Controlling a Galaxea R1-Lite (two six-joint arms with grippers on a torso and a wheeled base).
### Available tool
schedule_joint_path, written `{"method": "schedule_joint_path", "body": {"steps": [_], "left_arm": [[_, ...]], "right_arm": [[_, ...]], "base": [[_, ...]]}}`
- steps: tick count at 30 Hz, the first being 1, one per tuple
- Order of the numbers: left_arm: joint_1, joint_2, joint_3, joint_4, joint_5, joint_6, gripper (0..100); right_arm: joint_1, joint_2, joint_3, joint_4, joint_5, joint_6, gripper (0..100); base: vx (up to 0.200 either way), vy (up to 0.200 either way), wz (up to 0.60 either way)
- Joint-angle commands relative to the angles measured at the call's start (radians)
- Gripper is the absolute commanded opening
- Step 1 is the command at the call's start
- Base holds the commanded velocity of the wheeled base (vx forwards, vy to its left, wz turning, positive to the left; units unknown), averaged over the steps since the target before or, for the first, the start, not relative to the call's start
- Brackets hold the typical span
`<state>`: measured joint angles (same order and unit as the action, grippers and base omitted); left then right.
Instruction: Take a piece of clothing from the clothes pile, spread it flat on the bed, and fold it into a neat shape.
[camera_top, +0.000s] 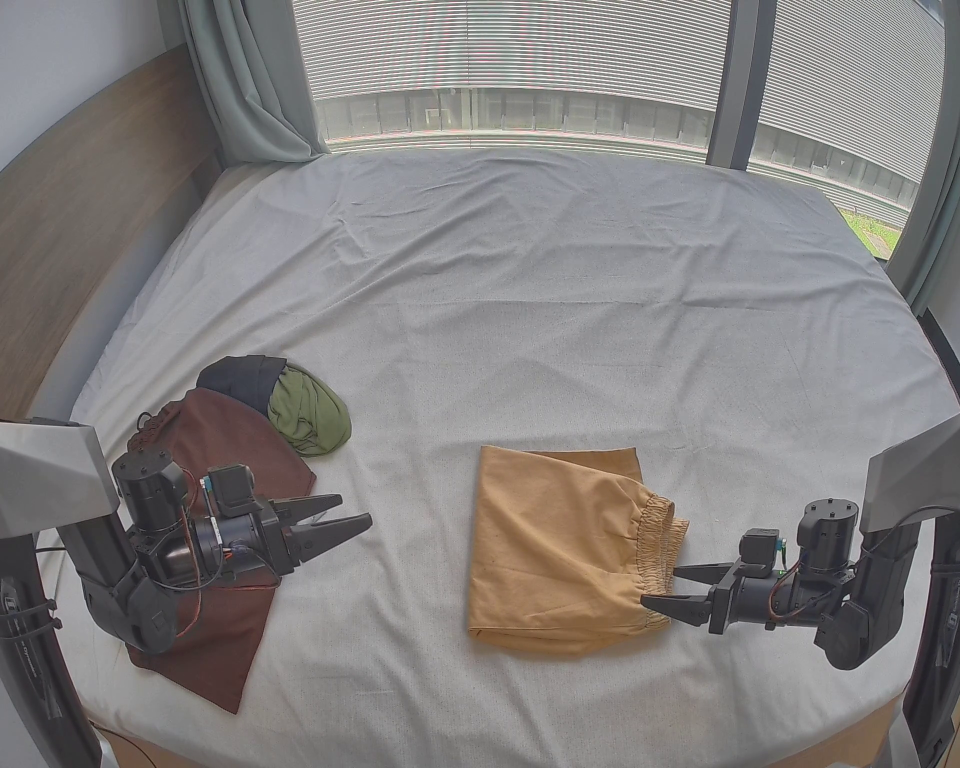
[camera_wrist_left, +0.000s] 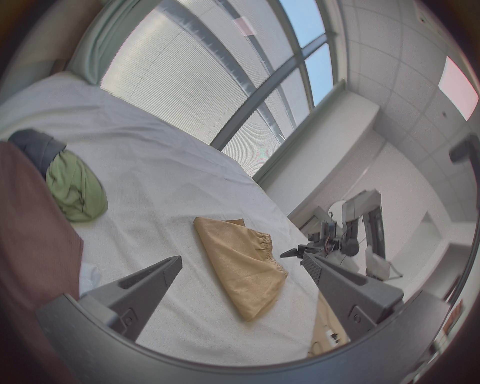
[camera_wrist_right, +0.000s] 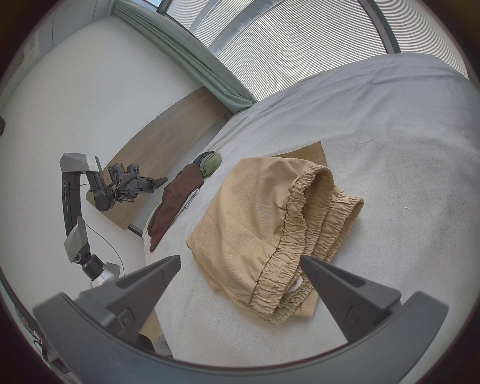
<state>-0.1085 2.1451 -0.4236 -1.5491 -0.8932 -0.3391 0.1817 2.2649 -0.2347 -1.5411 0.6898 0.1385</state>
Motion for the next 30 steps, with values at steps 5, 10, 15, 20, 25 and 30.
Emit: {"method": "schedule_joint_path", "body": {"steps": [5, 10, 15, 20, 25, 30], "left_arm": [[0.0, 0.019, 0.009, 0.0, -0.009, 0.183, 100], [0.001, 0.022, 0.009, -0.002, -0.015, 0.262, 100], [0.004, 0.032, 0.005, -0.002, -0.038, 0.319, 100], [0.003, 0.032, 0.0, -0.002, -0.038, 0.322, 100], [0.004, 0.032, -0.001, -0.002, -0.038, 0.322, 100], [0.004, 0.039, -0.004, -0.002, -0.036, 0.325, 100]], "right_arm": [[-0.034, 0.03, -0.005, -0.001, 0.001, 0.003, 100], [-0.051, 0.079, -0.003, -0.001, 0.001, 0.009, 100], [-0.053, 0.102, -0.002, -0.001, 0.001, 0.041, 100], [-0.048, 0.13, -0.003, -0.001, 0.001, 0.052, 100], [-0.041, 0.131, -0.006, -0.001, 0.002, 0.115, 100], [-0.045, 0.171, -0.028, -0.002, 0.001, 0.148, 100]], "base": [[0.0, 0.0, 0.0], [0.0, 0.0, 0.0], [0.0, 0.0, 0.0], [0.0, 0.0, 0.0], [0.0, 0.0, 0.0], [0.0, 0.0, 0.0]]}}
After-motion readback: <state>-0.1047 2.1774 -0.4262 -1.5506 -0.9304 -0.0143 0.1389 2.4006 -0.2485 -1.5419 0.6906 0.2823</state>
